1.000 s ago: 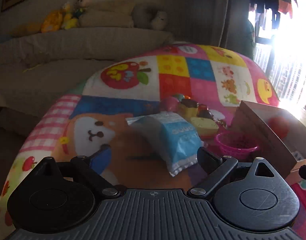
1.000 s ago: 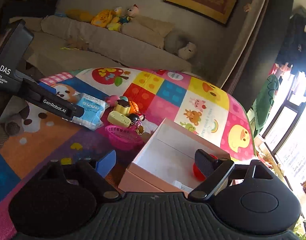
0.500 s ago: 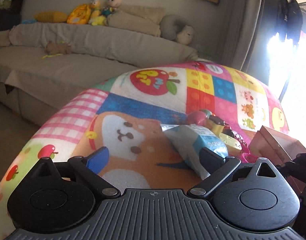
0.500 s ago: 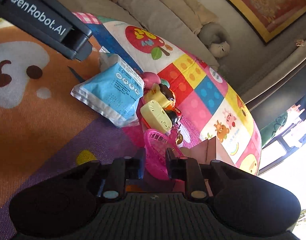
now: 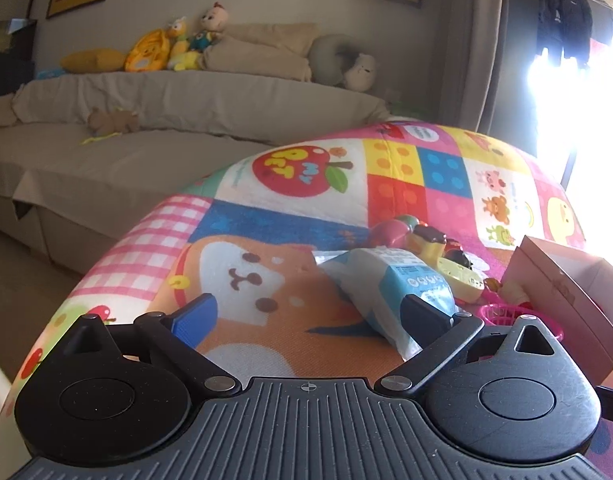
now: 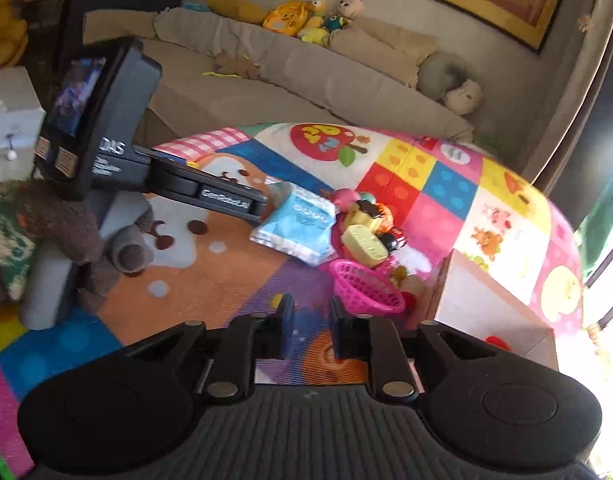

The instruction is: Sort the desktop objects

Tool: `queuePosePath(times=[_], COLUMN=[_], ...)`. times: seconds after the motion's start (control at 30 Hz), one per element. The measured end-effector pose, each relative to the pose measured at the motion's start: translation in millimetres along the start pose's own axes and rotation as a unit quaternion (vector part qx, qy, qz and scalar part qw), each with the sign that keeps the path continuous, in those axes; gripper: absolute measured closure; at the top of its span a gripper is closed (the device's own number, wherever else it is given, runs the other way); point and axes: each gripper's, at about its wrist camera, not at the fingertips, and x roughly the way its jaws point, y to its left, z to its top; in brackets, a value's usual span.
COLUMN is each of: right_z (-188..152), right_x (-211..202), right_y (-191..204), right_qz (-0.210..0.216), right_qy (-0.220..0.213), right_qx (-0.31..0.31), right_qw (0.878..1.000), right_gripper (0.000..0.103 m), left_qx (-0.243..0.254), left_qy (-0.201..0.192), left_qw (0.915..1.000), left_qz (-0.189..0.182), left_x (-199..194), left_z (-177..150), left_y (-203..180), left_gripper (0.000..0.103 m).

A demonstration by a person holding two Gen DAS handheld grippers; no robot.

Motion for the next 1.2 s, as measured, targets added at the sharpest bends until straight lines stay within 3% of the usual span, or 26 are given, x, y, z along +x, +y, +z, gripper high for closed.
queuePosePath(times=[0.2, 0.23, 0.27, 0.3, 0.37, 0.5, 0.6, 0.73, 0.83, 0.9, 0.97, 1.07, 1.13, 1.17, 1.2], right_z=[2.6, 2.9, 4.1, 5.4, 8.5, 12.1, 7.0, -10.7, -29.4, -41.4, -57.6, -84.7, -101.9, -109.8, -119.1], right_x=[79.4, 91.3, 100.5, 106.3, 101.4, 56.5, 11.9, -28.5, -50.5, -57.1, -60.8, -55.9, -48.7, -45.5, -42.2], right_y=[24.6, 27.9, 28.2, 26.8, 21.4, 8.5, 1.2, -7.4, -19.3, -34.9, -55.4, -75.5, -83.9, -87.4, -91.3], right_qz=[-0.068, -0.074, -0.07, -0.059, -0.036, 0.034, 0.101, 0.159, 0.134, 0.098, 0.056, -0.014, -0.046, -0.051, -0.054], right_qy=[0.019, 0.027, 0.039, 0.055, 0.06, 0.05, 0.049, 0.045, 0.024, 0.014, 0.0, 0.002, 0.013, 0.017, 0.02], right_qx=[-0.109, -0.122, -0.126, -0.118, -0.087, -0.023, 0.02, 0.057, 0.093, 0.133, 0.189, 0.256, 0.291, 0.308, 0.328], right_qw=[0.992, 0.989, 0.989, 0.99, 0.994, 0.998, 0.993, 0.985, 0.986, 0.986, 0.98, 0.967, 0.955, 0.95, 0.943], right_gripper=[0.049, 0.051, 0.067, 0.082, 0.093, 0.097, 0.097, 0.097, 0.084, 0.05, 0.029, 0.021, 0.021, 0.021, 0.021], left_qx=[-0.022, -0.028, -0.031, -0.035, -0.041, -0.042, -0.039, -0.029, -0.005, 0.008, 0.026, 0.076, 0.103, 0.116, 0.127], left_qy=[0.009, 0.011, 0.012, 0.013, 0.014, 0.015, 0.013, 0.005, -0.005, -0.003, 0.003, 0.011, 0.036, 0.049, 0.06], left_qw=[0.9997, 0.9995, 0.9994, 0.9992, 0.999, 0.9989, 0.9991, 0.9995, 0.9998, 0.9988, 0.9957, 0.9913, 0.9864, 0.9831, 0.9801], left_qz=[-0.006, -0.007, -0.009, -0.01, -0.012, -0.012, -0.011, -0.012, -0.019, -0.048, -0.088, -0.106, -0.122, -0.133, -0.14], left_x=[3.6, 4.1, 4.5, 4.7, 4.7, 5.1, 5.2, 3.0, -1.4, -3.2, -3.6, 6.2, 22.4, 31.8, 41.2], left_z=[1.5, 1.6, 1.5, 1.6, 1.6, 1.8, 1.8, 1.1, 0.7, 2.7, 7.1, 18.1, 26.5, 29.9, 32.2], left_y=[7.8, 9.5, 10.8, 12.2, 14.0, 13.7, 12.7, 9.7, 1.9, -8.6, -24.5, -59.3, -81.5, -92.3, -102.0], left_gripper=[0.001, 0.001, 0.001, 0.001, 0.001, 0.001, 0.001, 0.001, 0.001, 0.001, 0.001, 0.002, 0.016, 0.032, 0.034])
